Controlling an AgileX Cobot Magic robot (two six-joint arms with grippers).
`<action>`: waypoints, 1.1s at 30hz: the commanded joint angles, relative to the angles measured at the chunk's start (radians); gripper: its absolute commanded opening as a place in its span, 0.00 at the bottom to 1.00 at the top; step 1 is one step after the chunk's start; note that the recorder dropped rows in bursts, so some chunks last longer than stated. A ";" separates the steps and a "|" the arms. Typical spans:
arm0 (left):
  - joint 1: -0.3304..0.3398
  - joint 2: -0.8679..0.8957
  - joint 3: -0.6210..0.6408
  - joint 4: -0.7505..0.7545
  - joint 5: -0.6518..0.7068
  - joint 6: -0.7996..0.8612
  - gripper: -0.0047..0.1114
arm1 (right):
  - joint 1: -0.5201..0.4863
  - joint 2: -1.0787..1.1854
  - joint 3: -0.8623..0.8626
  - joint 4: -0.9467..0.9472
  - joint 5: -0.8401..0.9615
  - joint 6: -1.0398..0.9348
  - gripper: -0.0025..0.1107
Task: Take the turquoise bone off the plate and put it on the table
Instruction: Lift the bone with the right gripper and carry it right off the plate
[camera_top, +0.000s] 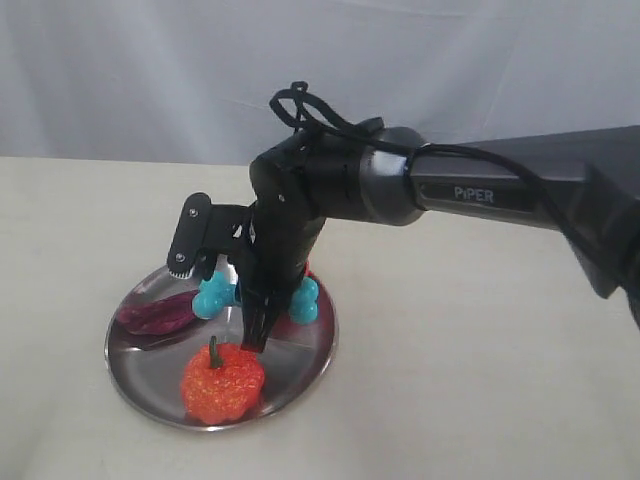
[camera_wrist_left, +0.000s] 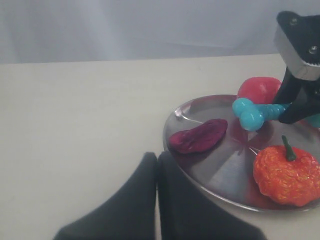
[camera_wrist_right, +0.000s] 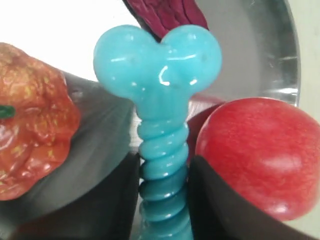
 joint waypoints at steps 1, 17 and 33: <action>-0.002 -0.001 0.003 0.000 -0.001 -0.002 0.04 | -0.006 -0.054 -0.004 -0.010 0.050 0.032 0.02; -0.002 -0.001 0.003 0.000 -0.001 -0.002 0.04 | 0.010 -0.216 0.009 -0.104 0.267 0.402 0.02; -0.002 -0.001 0.003 0.000 -0.001 -0.002 0.04 | -0.144 -0.427 0.356 -0.238 0.167 0.928 0.02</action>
